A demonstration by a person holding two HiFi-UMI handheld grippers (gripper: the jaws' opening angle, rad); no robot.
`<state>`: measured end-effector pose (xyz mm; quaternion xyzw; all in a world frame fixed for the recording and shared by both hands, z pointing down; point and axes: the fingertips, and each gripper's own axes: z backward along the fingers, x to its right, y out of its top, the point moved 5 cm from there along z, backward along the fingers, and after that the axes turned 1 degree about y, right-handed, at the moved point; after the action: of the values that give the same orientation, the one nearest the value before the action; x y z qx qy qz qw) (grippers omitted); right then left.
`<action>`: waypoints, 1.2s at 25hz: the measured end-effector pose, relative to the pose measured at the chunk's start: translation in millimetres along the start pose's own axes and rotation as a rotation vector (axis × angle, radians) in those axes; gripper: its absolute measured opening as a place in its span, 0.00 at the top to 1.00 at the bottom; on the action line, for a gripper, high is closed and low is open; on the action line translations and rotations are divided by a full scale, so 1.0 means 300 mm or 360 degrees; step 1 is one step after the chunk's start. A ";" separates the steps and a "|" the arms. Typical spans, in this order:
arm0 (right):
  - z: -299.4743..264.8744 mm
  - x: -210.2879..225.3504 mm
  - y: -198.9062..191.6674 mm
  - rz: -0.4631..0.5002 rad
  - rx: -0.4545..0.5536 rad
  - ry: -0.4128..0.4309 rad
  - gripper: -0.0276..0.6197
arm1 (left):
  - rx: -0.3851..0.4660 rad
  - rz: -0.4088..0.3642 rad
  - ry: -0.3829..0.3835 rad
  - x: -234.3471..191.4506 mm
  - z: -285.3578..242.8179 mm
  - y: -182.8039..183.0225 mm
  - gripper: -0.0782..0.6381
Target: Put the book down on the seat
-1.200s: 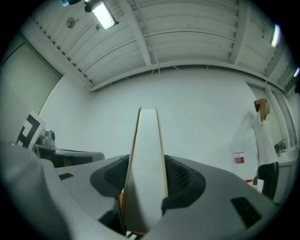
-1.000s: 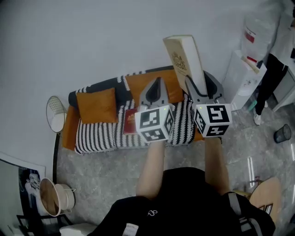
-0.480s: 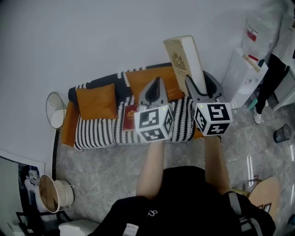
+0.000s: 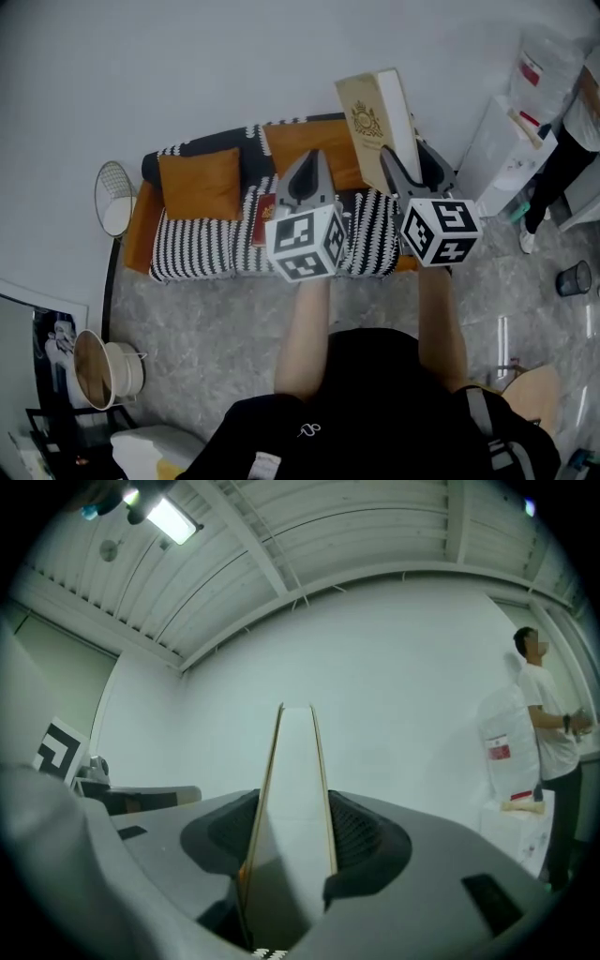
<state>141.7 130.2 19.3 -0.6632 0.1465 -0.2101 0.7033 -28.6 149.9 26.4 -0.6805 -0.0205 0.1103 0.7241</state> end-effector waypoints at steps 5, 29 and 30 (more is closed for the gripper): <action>-0.028 0.007 -0.038 -0.0091 -0.0045 0.0037 0.61 | -0.0015 0.0024 0.0044 -0.040 0.002 -0.015 0.87; -0.350 0.077 -0.479 -0.0509 -0.0472 0.0103 0.61 | -0.0372 0.0130 0.0123 -0.270 -0.240 -0.314 0.87; -0.380 0.091 -0.515 -0.0546 -0.0502 0.0098 0.61 | -0.0403 0.0137 0.0123 -0.287 -0.269 -0.341 0.87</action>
<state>94.6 12.5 165.9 -0.7733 0.0840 -0.3211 0.5403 -84.6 49.4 132.2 -0.7704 0.0229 0.1115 0.6273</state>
